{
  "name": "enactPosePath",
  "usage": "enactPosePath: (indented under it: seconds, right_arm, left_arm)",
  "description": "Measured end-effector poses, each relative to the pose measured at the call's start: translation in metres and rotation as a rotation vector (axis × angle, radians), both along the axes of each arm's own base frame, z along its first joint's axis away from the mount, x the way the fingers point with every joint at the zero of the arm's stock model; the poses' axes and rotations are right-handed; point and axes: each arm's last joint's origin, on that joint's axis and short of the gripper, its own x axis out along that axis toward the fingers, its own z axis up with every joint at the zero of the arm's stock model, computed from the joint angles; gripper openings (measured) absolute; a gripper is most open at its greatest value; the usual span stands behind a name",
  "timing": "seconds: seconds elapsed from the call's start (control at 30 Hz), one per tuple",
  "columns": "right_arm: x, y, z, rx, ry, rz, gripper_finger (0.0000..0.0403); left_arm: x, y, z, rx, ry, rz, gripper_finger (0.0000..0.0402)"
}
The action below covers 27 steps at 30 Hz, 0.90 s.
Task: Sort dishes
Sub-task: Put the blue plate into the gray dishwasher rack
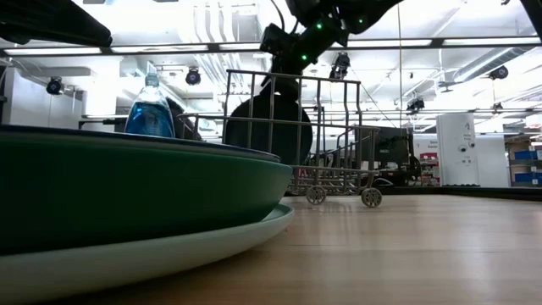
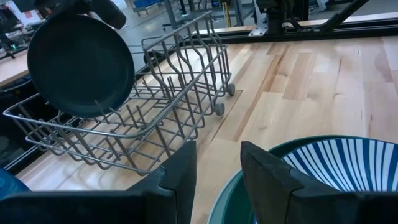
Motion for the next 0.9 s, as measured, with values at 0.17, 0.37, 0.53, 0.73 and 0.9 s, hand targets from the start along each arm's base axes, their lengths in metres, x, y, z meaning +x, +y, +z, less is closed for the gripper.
enactPosePath:
  seconds: [0.17,0.37,0.53,0.73,0.9]
  right_arm:
    - [0.000,0.000,0.003,0.002,-0.009,-0.002,0.0184]
    - [0.001,0.000,0.007,-0.001,-0.019,-0.003,0.0232]
    - [0.002,-0.001,0.015,-0.009,-0.041,-0.003,0.0260]
    - [0.001,-0.002,0.028,0.000,-0.032,-0.008,0.0278]
    - [-0.006,-0.001,0.044,0.074,0.004,-0.020,0.0285]
  left_arm:
    - [0.000,0.000,0.000,-0.001,0.000,0.000,0.0115]
    - [0.000,0.000,0.000,-0.001,0.001,0.000,0.0115]
    - [0.000,0.000,0.000,-0.001,0.000,0.000,0.0115]
    - [0.000,0.000,0.000,-0.001,0.001,0.000,0.0115]
    - [0.000,0.000,0.000,-0.001,0.001,0.000,0.0115]
